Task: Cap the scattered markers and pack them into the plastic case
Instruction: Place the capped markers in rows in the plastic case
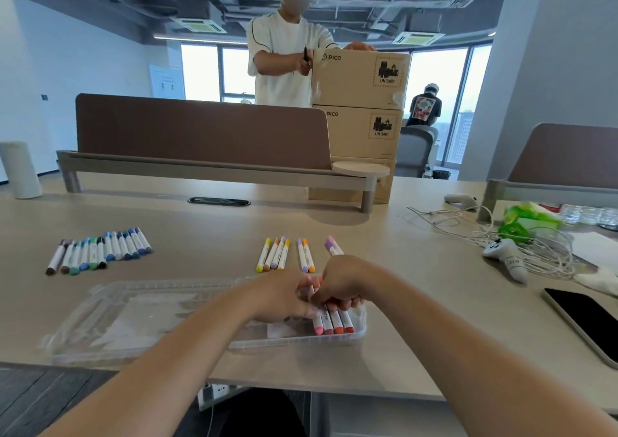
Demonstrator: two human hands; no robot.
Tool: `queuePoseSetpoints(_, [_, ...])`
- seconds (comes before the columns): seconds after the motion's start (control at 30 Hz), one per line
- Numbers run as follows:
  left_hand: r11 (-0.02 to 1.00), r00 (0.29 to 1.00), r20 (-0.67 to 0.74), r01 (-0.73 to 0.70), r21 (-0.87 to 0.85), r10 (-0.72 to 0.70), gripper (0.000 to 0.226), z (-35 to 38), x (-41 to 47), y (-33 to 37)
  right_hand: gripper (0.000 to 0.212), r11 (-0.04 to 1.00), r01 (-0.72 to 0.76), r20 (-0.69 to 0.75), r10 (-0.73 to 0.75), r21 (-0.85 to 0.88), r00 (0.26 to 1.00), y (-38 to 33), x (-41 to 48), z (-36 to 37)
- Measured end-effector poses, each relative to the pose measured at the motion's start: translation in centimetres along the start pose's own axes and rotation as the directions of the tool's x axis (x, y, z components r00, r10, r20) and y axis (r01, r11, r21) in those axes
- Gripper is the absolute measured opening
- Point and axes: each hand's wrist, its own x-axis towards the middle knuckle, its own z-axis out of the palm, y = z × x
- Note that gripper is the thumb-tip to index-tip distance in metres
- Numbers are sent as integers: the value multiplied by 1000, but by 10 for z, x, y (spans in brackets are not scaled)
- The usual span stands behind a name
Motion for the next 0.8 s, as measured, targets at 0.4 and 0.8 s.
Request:
queuePoseSetpoints(0.4, [998,1000,-5,-3,-61,3,48,-1,2,1,39,994,-23,100,34,-106,994,-9,8,-3])
queuePoseSetpoints(0.8, [995,971,-237,49,91,-27,25,-18,33,-1,32,998,-42,-68,46,53,997,16,35,-8])
